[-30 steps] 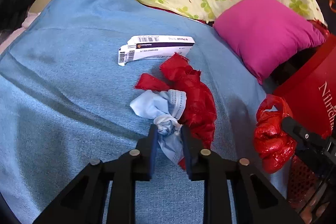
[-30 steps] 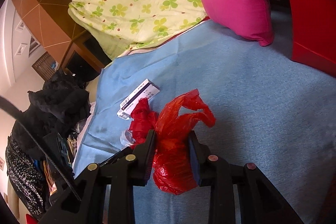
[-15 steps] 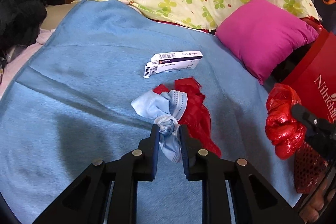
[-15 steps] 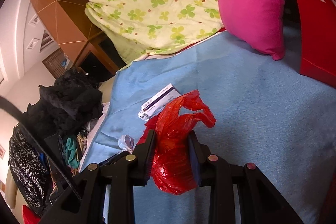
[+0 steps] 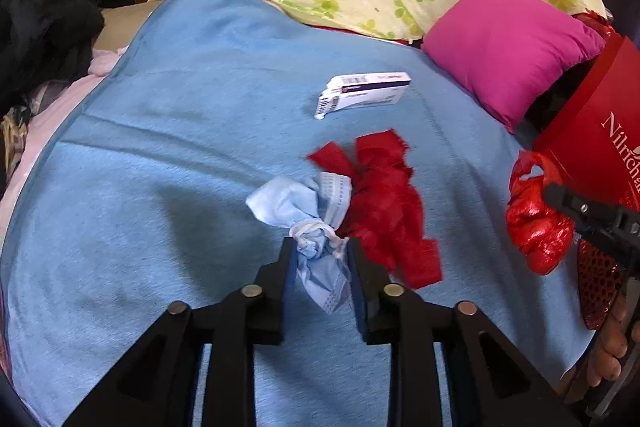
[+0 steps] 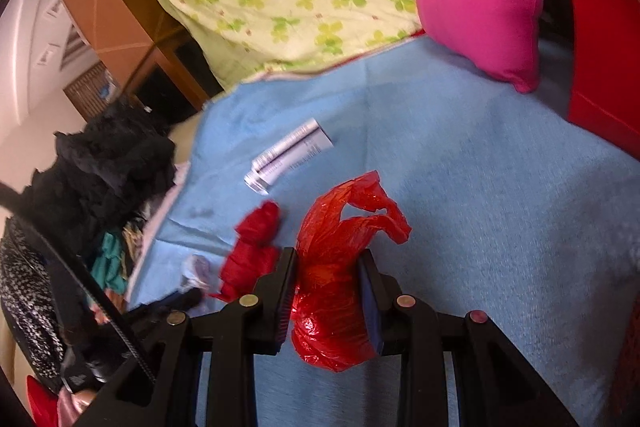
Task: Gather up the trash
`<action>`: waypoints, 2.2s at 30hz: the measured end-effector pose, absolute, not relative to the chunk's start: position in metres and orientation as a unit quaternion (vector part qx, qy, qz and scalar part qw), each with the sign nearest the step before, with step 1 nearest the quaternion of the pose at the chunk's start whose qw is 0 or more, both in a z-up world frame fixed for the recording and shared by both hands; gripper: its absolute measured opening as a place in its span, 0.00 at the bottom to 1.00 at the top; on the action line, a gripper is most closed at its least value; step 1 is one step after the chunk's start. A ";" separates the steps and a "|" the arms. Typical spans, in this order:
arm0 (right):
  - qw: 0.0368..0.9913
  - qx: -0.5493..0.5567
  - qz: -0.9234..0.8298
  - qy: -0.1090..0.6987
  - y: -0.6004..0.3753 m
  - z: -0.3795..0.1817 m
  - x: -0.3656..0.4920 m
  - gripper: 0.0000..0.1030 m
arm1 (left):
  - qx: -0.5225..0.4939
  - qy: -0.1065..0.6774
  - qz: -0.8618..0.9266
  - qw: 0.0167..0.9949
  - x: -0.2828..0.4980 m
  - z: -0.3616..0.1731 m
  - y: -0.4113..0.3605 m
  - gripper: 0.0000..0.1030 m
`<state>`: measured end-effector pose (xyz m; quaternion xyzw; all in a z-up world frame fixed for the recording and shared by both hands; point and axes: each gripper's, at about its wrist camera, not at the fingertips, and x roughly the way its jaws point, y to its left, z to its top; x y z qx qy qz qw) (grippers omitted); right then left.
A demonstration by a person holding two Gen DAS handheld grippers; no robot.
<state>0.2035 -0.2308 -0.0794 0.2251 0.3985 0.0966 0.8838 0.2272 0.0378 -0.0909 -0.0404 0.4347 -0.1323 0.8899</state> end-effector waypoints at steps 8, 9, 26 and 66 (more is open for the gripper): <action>0.856 0.245 0.086 0.448 -0.236 -0.101 0.214 0.34 | -0.039 0.442 -0.114 0.889 0.224 -0.093 0.061 0.43; 0.854 0.250 0.086 0.448 -0.237 -0.102 0.214 0.37 | -0.039 0.445 -0.112 0.887 0.224 -0.094 0.065 0.43; 0.857 0.236 0.075 0.452 -0.238 -0.101 0.211 0.57 | -0.009 0.443 -0.141 0.885 0.211 -0.094 0.054 0.47; 0.922 0.164 0.103 0.336 -0.233 -0.018 0.151 0.38 | 0.004 0.324 -0.099 0.941 0.154 -0.036 0.044 0.15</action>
